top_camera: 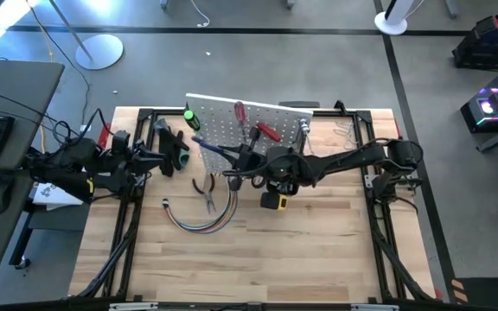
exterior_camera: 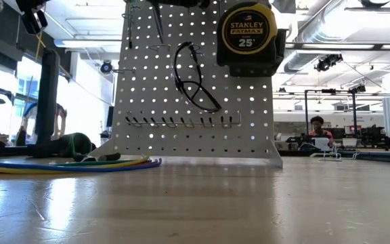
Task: Hang tools onto peg board
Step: Hang the scissors on the peg board
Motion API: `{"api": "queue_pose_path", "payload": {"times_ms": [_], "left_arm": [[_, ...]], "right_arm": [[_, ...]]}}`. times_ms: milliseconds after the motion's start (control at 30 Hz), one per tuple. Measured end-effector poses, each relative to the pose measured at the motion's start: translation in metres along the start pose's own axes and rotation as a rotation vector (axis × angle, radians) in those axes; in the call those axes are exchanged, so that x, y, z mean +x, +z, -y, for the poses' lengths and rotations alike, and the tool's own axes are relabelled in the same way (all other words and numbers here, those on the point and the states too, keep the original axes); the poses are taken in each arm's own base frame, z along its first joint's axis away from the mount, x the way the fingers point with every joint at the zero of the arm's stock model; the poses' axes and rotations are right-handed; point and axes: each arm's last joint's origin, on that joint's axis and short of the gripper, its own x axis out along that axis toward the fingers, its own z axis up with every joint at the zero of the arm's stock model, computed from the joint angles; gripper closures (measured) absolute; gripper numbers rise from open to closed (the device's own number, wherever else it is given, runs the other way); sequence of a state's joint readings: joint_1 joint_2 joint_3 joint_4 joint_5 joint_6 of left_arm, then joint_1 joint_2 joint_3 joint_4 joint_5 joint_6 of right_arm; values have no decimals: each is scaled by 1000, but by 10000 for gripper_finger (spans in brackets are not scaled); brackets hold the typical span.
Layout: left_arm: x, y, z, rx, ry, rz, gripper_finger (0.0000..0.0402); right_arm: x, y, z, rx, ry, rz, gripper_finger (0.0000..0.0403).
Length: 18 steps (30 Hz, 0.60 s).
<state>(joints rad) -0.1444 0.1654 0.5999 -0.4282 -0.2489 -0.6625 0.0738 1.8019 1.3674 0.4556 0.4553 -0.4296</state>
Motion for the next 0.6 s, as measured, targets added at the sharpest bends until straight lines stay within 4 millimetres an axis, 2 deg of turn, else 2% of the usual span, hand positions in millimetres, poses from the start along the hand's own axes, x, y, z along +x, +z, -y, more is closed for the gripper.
{"api": "queue_pose_path", "payload": {"times_ms": [167,367,500,600], "left_arm": [[0,1,2,-68,-22,10,284],[3,6,11,-149,-172,-19,284],[16,5,17,-143,-233,-68,290],[36,4,25,-53,-275,-85,307]], "right_arm": [[3,-7,4,-15,13,-45,385],[6,-12,11,12,14,-59,385],[9,-15,15,36,20,-63,385],[10,-16,17,59,30,-60,385]]}}
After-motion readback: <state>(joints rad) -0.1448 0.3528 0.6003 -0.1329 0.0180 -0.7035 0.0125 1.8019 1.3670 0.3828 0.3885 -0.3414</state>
